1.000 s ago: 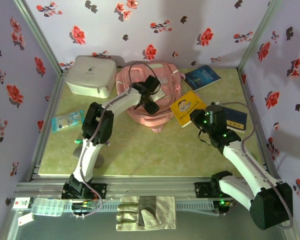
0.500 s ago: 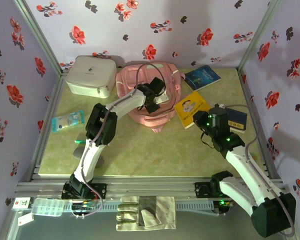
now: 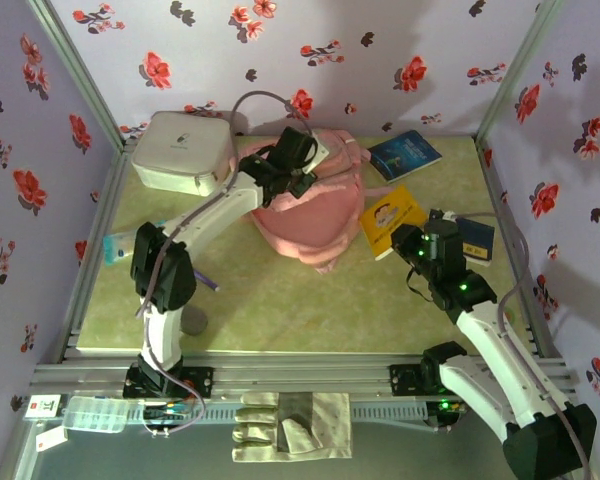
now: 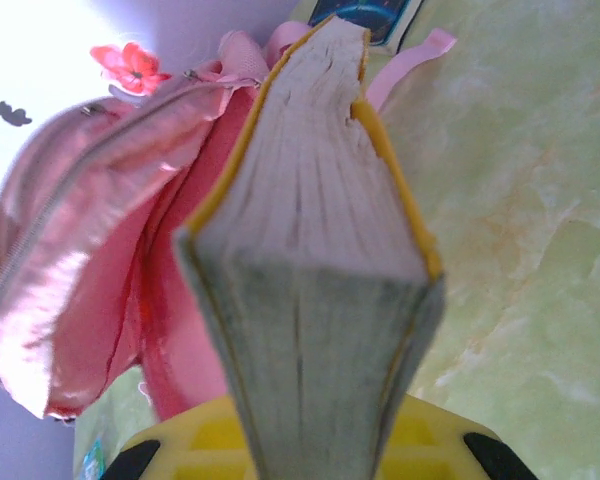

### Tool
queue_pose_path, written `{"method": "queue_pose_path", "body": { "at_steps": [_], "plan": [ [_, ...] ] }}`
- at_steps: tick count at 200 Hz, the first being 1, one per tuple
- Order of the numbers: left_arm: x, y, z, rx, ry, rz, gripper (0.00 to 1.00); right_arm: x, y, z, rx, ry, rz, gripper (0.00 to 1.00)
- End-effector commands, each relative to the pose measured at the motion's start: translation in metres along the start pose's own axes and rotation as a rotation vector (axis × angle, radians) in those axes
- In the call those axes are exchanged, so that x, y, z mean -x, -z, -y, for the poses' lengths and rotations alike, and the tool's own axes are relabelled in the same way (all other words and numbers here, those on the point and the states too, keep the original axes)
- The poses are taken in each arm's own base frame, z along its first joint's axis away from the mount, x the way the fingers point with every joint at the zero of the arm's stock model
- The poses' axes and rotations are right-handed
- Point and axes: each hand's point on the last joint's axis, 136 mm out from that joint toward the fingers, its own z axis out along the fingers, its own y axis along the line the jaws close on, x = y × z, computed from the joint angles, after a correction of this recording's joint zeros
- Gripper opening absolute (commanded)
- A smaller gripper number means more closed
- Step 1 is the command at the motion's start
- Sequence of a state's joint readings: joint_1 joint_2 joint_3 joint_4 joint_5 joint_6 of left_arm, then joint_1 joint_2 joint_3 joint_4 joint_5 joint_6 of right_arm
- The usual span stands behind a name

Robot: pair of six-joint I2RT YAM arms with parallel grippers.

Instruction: Pack the student bag

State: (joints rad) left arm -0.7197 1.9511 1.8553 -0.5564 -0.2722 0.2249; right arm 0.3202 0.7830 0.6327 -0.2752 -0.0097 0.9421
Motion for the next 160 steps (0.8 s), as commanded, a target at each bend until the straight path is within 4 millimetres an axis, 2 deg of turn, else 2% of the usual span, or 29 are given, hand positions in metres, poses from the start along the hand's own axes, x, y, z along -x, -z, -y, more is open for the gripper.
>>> {"method": "queue_pose_path", "body": {
  "at_steps": [1, 26, 64, 117, 160],
  "plan": [
    [0.050, 0.031, -0.024, 0.071, 0.137, 0.206, 0.00, 0.028, 0.022, -0.049, 0.194, 0.009, 0.099, 0.05],
    [0.051, 0.034, -0.028, 0.089, 0.161, 0.206, 0.00, 0.034, 0.031, -0.042, 0.177, 0.011, 0.150, 0.06],
    [0.062, 0.047, -0.035, 0.091, 0.225, 0.237, 0.00, 0.023, 0.024, -0.072, 0.341, -0.022, 0.074, 0.06],
    [0.078, 0.072, -0.037, 0.031, 0.299, 0.270, 0.00, -0.005, -0.017, -0.090, 0.416, -0.099, -0.029, 0.06],
    [0.081, 0.081, -0.038, 0.020, 0.316, 0.281, 0.00, -0.017, -0.054, -0.123, 0.453, -0.108, -0.044, 0.06]
  ]
}}
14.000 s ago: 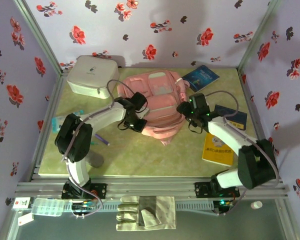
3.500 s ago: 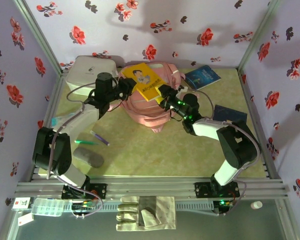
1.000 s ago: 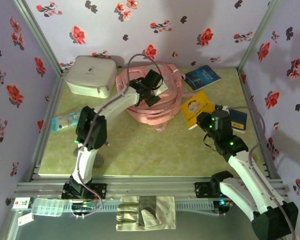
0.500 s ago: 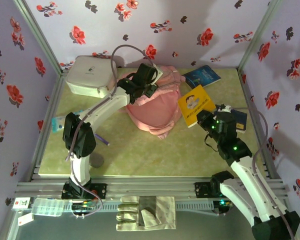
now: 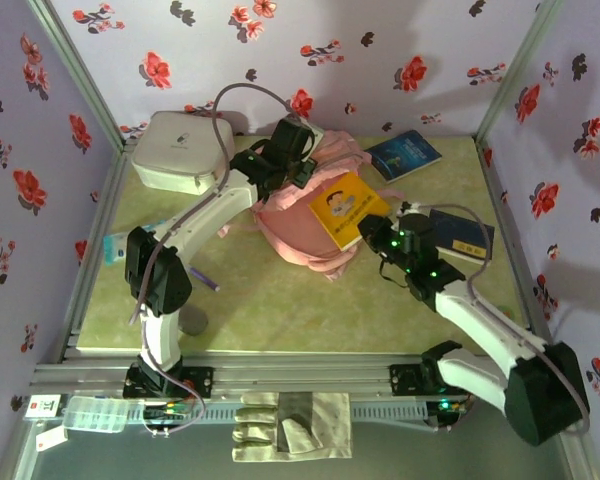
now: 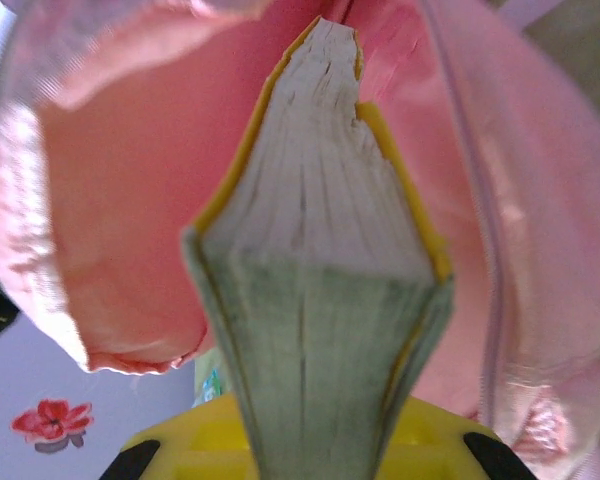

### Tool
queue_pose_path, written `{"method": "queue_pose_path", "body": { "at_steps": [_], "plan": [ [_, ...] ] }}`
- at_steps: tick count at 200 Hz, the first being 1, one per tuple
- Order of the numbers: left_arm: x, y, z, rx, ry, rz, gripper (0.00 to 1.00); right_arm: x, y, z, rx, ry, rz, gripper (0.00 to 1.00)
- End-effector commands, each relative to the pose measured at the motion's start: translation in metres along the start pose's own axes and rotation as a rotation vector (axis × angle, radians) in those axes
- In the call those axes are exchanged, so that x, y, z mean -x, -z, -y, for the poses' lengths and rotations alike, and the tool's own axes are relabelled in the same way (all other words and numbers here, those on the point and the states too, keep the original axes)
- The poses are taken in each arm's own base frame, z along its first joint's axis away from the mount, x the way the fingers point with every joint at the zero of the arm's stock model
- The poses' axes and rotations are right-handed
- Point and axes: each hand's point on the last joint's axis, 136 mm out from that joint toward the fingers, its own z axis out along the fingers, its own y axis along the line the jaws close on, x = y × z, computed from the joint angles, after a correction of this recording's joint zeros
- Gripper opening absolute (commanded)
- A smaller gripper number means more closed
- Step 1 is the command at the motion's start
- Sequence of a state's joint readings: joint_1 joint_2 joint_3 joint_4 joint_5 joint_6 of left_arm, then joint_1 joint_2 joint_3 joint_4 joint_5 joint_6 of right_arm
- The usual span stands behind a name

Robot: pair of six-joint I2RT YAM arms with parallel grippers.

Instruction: Pack the student bag

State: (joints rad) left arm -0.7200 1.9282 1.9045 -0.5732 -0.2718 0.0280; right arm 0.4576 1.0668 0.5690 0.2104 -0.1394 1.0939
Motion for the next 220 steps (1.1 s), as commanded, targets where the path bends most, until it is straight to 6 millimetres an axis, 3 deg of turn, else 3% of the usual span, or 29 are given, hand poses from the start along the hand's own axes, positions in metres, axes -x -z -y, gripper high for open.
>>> {"method": "queue_pose_path", "body": {
  "at_steps": [1, 78, 158, 193, 220],
  "plan": [
    [0.068, 0.058, -0.015, -0.008, 0.106, 0.226, 0.00, 0.026, -0.011, -0.069, 0.216, 0.000, 0.099, 0.06],
    [0.064, 0.057, -0.017, -0.048, 0.180, 0.206, 0.00, 0.037, -0.102, -0.087, 0.252, -0.010, 0.236, 0.06],
    [0.056, 0.055, -0.033, -0.081, 0.261, 0.192, 0.00, 0.028, -0.190, -0.030, 0.068, -0.134, 0.241, 0.08],
    [0.053, 0.055, -0.038, -0.115, 0.294, 0.189, 0.00, 0.015, -0.218, -0.016, 0.035, -0.165, 0.185, 0.20],
    [0.046, 0.051, -0.044, -0.114, 0.303, 0.173, 0.00, 0.007, -0.216, -0.020, 0.051, -0.193, 0.140, 0.40]
  ]
}}
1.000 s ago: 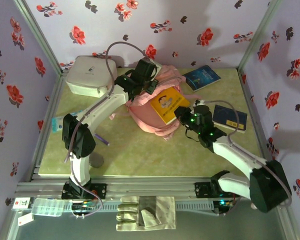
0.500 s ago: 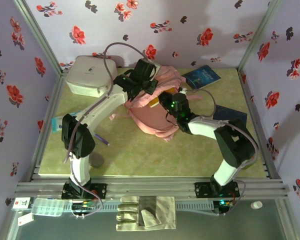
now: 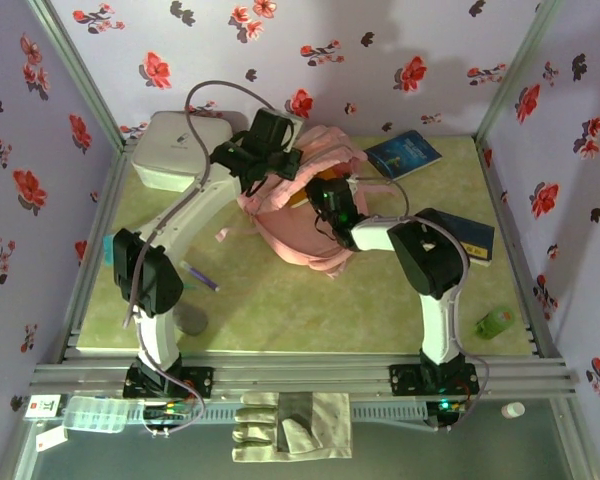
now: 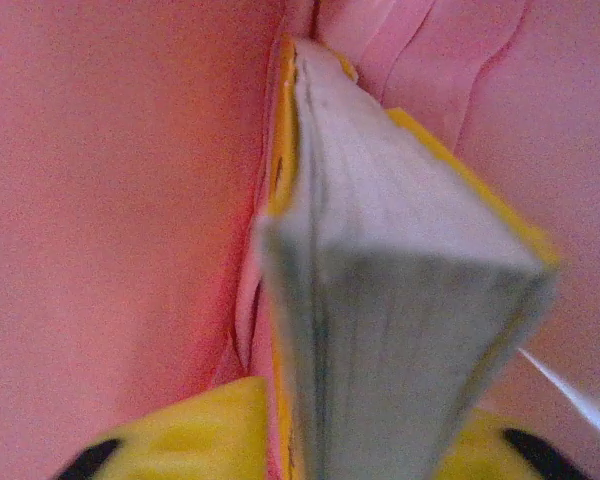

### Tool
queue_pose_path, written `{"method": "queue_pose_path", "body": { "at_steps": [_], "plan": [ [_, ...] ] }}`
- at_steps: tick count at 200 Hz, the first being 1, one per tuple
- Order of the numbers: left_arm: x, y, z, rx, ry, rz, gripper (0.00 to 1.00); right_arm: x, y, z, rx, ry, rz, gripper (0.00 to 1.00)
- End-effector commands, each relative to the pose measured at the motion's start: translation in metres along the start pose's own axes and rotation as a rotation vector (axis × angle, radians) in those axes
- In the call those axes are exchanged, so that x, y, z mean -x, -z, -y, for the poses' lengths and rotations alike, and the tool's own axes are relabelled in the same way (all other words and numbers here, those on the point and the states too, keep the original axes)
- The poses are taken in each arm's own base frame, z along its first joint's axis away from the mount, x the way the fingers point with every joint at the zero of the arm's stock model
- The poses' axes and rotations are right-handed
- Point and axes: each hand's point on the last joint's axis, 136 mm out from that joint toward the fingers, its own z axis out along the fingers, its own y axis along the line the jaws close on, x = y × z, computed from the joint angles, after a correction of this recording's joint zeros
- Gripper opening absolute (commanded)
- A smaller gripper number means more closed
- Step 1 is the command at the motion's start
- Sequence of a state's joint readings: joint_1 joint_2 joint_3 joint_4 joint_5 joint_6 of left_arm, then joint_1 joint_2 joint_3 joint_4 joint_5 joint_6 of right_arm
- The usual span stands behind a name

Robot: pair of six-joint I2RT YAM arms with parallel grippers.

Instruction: Pack the student bag

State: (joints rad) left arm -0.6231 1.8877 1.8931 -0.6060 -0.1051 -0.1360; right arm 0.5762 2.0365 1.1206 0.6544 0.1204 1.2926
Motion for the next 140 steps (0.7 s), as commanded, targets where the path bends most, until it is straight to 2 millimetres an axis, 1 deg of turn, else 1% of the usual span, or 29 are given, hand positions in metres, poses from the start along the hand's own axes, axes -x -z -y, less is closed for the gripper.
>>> {"method": "queue_pose_path", "body": {
  "at_steps": [1, 21, 32, 44, 51, 65, 77, 87, 101, 113, 120, 140],
  "plan": [
    [0.051, 0.045, -0.001, -0.046, 0.071, 0.188, 0.00, -0.003, 0.003, -0.027, 0.072, -0.043, -0.016, 0.41],
    [0.047, 0.041, -0.009, -0.034, 0.077, 0.178, 0.00, 0.002, 0.020, -0.032, 0.085, -0.062, -0.015, 0.49],
    [0.044, 0.039, -0.013, -0.027, 0.084, 0.172, 0.00, 0.004, 0.033, -0.034, 0.083, -0.076, -0.019, 0.52],
    [0.042, 0.036, -0.017, -0.028, 0.093, 0.165, 0.00, 0.004, 0.047, -0.033, 0.073, -0.109, -0.037, 0.53],
    [0.040, 0.034, -0.018, -0.031, 0.101, 0.161, 0.00, 0.003, 0.055, -0.028, 0.054, -0.123, -0.047, 0.54],
    [0.034, 0.029, -0.019, -0.038, 0.110, 0.148, 0.00, -0.001, 0.069, -0.028, 0.054, -0.108, -0.069, 0.54],
    [0.028, 0.025, -0.020, -0.039, 0.112, 0.133, 0.00, -0.003, 0.080, -0.017, 0.015, -0.108, -0.092, 0.54],
    [0.022, 0.022, -0.022, -0.034, 0.113, 0.119, 0.00, -0.002, 0.090, -0.011, -0.007, -0.097, -0.100, 0.53],
    [0.012, 0.020, -0.026, -0.028, 0.110, 0.099, 0.00, 0.000, 0.107, 0.002, -0.055, -0.066, -0.094, 0.53],
    [0.002, 0.020, -0.026, -0.039, 0.085, 0.087, 0.00, 0.007, 0.124, 0.011, -0.102, -0.023, -0.069, 0.55],
    [-0.002, 0.024, -0.024, -0.053, 0.062, 0.092, 0.00, 0.012, 0.134, 0.017, -0.133, 0.008, -0.050, 0.58],
    [-0.026, 0.030, -0.018, -0.100, 0.009, 0.084, 0.00, 0.031, 0.161, 0.028, -0.201, 0.125, 0.007, 0.64]
  ]
}}
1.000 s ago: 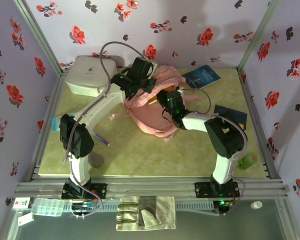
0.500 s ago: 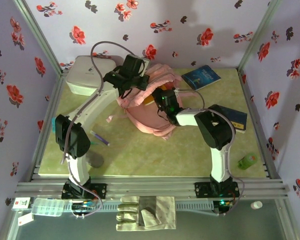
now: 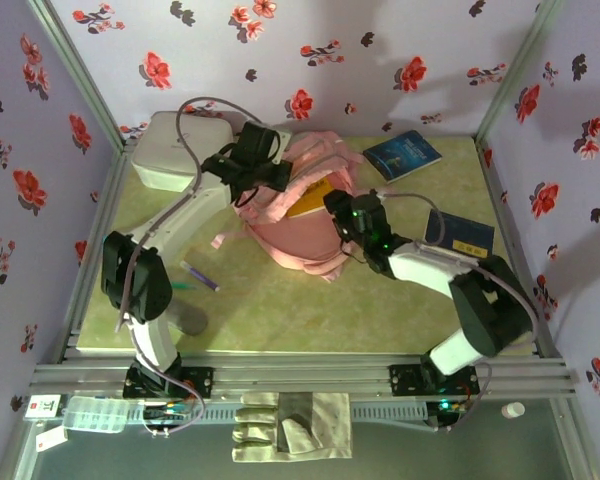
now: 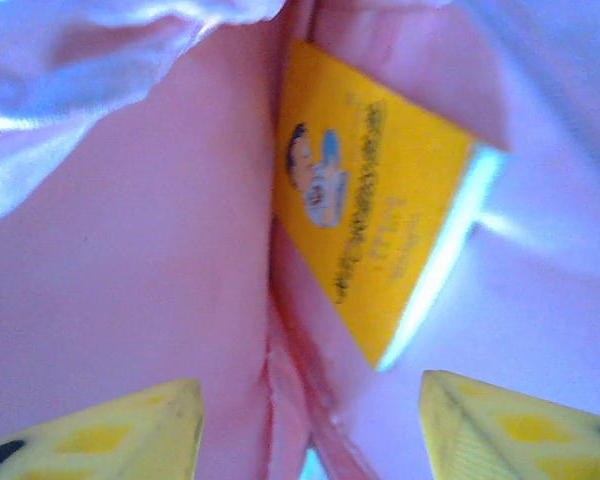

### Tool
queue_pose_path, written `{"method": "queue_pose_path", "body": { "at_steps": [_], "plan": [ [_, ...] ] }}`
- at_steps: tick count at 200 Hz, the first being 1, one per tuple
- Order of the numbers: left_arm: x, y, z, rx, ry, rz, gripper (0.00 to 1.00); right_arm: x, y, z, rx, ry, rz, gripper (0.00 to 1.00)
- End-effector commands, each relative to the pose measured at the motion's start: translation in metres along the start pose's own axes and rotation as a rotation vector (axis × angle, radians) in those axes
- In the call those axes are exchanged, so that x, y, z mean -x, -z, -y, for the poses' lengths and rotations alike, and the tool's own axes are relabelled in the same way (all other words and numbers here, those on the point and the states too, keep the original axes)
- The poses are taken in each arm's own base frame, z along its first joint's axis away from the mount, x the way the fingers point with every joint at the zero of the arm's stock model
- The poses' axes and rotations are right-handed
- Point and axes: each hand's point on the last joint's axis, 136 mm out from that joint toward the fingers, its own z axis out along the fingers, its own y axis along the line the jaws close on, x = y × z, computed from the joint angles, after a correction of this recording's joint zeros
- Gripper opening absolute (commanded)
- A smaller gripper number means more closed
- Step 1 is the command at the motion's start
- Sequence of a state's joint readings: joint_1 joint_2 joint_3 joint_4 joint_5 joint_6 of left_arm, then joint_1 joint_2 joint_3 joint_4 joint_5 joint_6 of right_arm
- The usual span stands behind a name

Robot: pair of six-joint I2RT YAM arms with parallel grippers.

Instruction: Pack the student bag

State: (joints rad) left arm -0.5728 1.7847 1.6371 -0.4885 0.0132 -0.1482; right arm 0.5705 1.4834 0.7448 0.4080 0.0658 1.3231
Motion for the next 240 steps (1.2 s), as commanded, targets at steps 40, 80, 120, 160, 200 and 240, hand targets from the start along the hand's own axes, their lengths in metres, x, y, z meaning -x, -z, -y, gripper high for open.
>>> {"method": "queue_pose_path", "body": {
  "at_steps": [40, 80, 120, 160, 200, 240],
  "plan": [
    [-0.043, 0.036, 0.001, -0.093, -0.082, 0.024, 0.00, 0.071, 0.072, 0.059, -0.330, 0.279, 0.205, 0.72],
    [-0.074, 0.036, -0.002, -0.087, 0.022, -0.058, 0.64, 0.126, 0.071, 0.063, -0.429, 0.333, 0.237, 0.77],
    [-0.069, 0.051, -0.006, -0.062, 0.123, 0.004, 0.86, 0.170, 0.026, 0.069, -0.517, 0.361, 0.175, 0.78],
    [-0.070, 0.066, -0.018, 0.003, 0.156, 0.039, 0.94, 0.209, -0.039, 0.097, -0.605, 0.319, 0.101, 0.74],
    [-0.078, 0.077, -0.025, 0.030, 0.162, 0.032, 0.96, 0.228, -0.089, 0.108, -0.569, 0.203, 0.072, 0.65],
    [-0.082, 0.082, -0.026, 0.037, 0.170, 0.026, 0.99, 0.237, -0.119, 0.124, -0.564, 0.110, 0.060, 0.57]
  ]
}}
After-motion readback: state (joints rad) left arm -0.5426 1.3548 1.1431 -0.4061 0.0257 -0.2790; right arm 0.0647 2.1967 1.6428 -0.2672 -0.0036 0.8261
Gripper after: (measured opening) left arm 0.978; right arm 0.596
